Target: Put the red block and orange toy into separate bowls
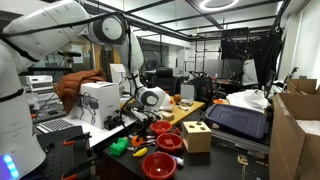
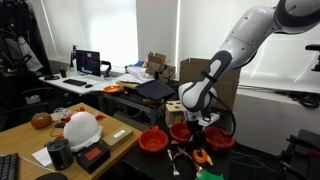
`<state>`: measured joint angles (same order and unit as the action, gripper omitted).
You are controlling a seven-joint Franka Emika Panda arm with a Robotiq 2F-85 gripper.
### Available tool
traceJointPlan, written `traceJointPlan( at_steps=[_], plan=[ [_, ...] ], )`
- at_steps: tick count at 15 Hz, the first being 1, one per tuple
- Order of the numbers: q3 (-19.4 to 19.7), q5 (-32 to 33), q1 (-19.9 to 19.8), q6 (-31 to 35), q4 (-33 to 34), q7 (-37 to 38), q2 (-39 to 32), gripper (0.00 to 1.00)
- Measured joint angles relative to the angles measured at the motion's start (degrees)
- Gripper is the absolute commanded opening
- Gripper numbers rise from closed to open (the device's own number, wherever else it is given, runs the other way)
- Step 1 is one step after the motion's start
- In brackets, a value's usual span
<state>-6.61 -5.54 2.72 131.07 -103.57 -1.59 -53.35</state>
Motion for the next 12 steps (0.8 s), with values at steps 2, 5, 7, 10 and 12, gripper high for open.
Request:
traceJointPlan(
  at_steps=[2,5,7,10,12],
  plan=[
    [0.1,0.2,-0.2,-2.2,0.0,-1.4,2.0,0.06],
    [0.4,1.3,-0.3,-6.0,-0.1,-3.0,5.1,0.06],
    [0.8,2.3,-0.5,-8.2,-0.2,-3.7,6.8,0.06],
    [2.2,3.6,-0.7,-10.8,-0.3,-3.7,8.4,0.06],
    [4.0,4.6,-0.7,-11.8,-0.3,-3.5,8.6,0.06]
  ],
)
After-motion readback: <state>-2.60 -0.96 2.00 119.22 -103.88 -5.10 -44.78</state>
